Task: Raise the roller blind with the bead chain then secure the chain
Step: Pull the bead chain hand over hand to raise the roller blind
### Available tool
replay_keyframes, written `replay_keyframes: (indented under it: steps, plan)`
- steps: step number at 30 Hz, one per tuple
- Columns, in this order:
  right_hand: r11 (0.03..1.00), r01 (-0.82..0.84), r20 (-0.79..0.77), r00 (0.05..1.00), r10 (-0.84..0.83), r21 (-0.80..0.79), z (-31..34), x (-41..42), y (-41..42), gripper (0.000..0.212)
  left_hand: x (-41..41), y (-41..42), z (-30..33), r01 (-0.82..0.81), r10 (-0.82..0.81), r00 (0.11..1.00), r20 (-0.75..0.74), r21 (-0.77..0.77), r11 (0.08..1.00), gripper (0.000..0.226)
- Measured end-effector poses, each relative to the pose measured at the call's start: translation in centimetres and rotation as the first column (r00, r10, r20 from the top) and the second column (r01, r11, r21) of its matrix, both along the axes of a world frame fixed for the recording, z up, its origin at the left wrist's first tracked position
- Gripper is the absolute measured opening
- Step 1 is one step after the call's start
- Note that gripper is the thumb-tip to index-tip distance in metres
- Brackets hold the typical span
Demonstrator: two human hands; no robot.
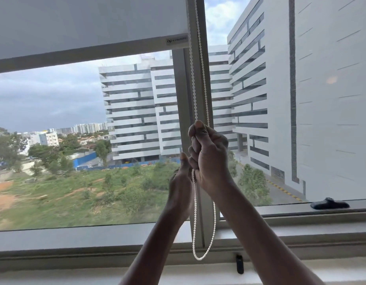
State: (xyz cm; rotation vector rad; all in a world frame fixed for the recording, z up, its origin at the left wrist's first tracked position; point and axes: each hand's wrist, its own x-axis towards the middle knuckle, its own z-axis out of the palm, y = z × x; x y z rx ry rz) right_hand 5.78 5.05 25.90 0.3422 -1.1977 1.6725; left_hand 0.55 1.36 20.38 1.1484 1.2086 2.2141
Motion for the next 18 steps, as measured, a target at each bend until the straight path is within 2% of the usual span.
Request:
replay_keyframes:
  steps: [3,6,9,11,15,18]
  plan:
    - [0.997,0.069,-0.018,0.997,-0.068,0.032,-1.9,-0.4,0.3,0.037,-1.1,-0.3,4.0,0.187,-0.190,0.982,0.012,0.113,0.976,0.055]
    - [0.998,0.061,0.056,0.997,-0.061,0.001,-3.9,-0.7,0.7,0.036,-1.1,-0.7,8.1,0.235,-0.225,0.970,-0.089,0.127,0.964,0.053]
    - [0.999,0.022,0.113,0.993,-0.017,-0.041,-5.8,-0.9,1.0,0.038,-0.2,-0.4,10.3,0.258,-0.250,0.965,-0.083,0.102,0.961,0.047]
    - [0.998,0.002,0.128,0.992,0.007,-0.067,-6.6,-1.0,1.1,0.042,0.5,0.2,10.3,0.234,-0.234,0.972,-0.013,0.122,0.965,0.042]
    - [0.994,-0.024,0.142,0.989,0.039,-0.105,-7.2,-1.5,1.5,0.049,1.1,1.5,9.3,0.059,-0.089,0.981,0.170,0.178,0.982,0.034]
    - [0.989,-0.065,0.142,0.986,0.084,-0.135,-8.2,-1.6,2.2,0.048,1.2,2.0,8.3,-0.024,-0.020,0.976,0.215,0.203,0.979,0.037]
